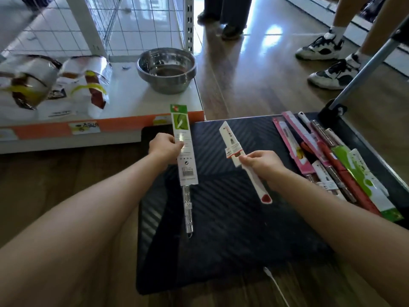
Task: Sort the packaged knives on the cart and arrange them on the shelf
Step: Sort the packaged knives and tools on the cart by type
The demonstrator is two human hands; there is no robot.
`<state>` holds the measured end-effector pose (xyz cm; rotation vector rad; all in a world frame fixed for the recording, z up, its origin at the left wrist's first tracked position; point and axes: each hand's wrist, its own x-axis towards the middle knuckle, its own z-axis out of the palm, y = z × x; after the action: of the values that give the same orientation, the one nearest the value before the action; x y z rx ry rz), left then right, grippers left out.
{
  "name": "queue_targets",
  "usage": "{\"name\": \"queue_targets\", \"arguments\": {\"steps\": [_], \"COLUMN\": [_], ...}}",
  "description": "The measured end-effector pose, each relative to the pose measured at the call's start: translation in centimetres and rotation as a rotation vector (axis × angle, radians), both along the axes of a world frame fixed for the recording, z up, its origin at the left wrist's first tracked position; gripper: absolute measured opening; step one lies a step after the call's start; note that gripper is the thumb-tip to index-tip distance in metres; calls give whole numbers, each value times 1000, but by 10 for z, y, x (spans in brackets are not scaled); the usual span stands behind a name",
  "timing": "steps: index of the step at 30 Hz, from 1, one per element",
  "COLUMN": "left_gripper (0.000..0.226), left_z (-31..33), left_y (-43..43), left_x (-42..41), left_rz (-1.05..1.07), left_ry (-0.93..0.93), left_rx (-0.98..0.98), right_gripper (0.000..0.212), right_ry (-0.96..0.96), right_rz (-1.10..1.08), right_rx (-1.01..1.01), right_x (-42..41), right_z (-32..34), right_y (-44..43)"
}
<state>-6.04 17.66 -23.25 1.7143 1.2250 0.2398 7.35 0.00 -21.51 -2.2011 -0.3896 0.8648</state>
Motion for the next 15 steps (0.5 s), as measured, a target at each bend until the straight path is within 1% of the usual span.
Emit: {"name": "queue_targets", "arguments": {"steps": [4,7,13,15], "left_gripper": [14,15,17,18], "left_z": [-18,-25,-35,-37], "left_y": [11,13,14,13], "left_x": [-31,-47,-54,-53], "left_rz": [-12,-35,-39,-38], "left_ry": [147,224,262,268], "left_rx": [-20,2,47,78], "right_gripper": [25,25,17,12], "right_ry": [37,-5,-392,-459], "right_rz": [29,49,198,267], "right_rx": [-36,-67,-136,-144], "right_x": [-16,-24,-34,-41], "right_z": [-22,-31,-29,-32], "right_y": [9,14,25,29]}}
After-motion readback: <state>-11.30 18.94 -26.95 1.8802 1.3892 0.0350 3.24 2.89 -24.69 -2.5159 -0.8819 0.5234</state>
